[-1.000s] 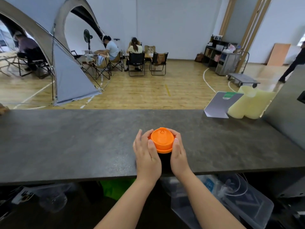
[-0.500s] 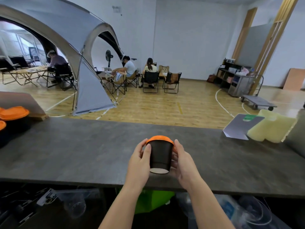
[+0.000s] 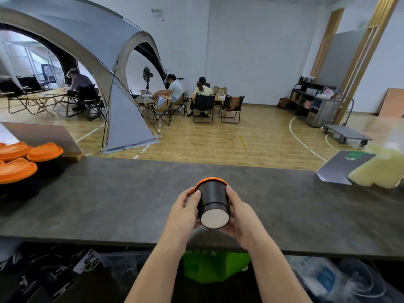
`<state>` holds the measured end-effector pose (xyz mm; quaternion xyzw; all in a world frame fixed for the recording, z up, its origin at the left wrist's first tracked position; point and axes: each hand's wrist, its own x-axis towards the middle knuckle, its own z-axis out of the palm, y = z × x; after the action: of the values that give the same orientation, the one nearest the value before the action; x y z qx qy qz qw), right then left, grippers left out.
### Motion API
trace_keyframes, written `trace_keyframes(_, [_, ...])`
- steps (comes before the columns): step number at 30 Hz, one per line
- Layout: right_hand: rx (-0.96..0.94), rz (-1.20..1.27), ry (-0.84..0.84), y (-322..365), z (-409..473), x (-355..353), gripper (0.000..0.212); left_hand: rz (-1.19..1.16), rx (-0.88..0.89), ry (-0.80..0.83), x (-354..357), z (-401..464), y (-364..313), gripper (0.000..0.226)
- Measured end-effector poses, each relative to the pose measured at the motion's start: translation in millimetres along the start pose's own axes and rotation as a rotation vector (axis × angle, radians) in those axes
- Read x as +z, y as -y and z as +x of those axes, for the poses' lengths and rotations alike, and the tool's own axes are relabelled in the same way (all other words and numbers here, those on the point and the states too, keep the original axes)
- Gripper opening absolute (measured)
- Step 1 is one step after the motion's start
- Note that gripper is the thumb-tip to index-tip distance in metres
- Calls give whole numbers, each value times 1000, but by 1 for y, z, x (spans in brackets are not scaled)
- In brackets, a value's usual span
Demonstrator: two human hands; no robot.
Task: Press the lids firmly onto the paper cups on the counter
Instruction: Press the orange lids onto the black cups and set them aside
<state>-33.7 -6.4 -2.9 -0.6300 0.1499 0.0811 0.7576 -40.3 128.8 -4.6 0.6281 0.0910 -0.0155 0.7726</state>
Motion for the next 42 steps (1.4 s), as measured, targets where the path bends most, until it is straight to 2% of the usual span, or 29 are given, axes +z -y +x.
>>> trace_keyframes(4, [5,40,0,-9,-2,19,43,-18,-17,36,-20,-2,-6,24])
trace_keyframes(7, [-22,90,-15,-17,-7,30,37,-20,-38,66,-35,-5,-7,35])
trace_keyframes(12, [-135,233,-135,-28,-20,46,24,51,14,140,-44,-7,-2,39])
trace_keyframes(17, [-285,123,-184,-32,-28,58,25,70,54,71,-48,-4,-1,56])
trace_keyframes(19, [-326,87,-212,-33,-27,59,26,4,-36,53,-50,0,-4,54])
trace_keyframes(22, [-318,121,-195,-33,-25,59,25,-300,-258,117,-55,5,-7,45])
trace_keyframes(26, [-327,140,-140,-27,-23,58,25,-606,-405,200,-61,11,-7,59])
trace_keyframes(29, [-341,123,-127,-23,-19,52,25,-652,-425,226,-57,16,-5,62])
trace_keyframes(36, [-331,146,-154,-13,-7,30,25,-676,-471,269,-36,31,-2,53])
trace_keyframes(42, [-297,189,-137,-7,12,15,25,-678,-518,271,-20,46,-3,60])
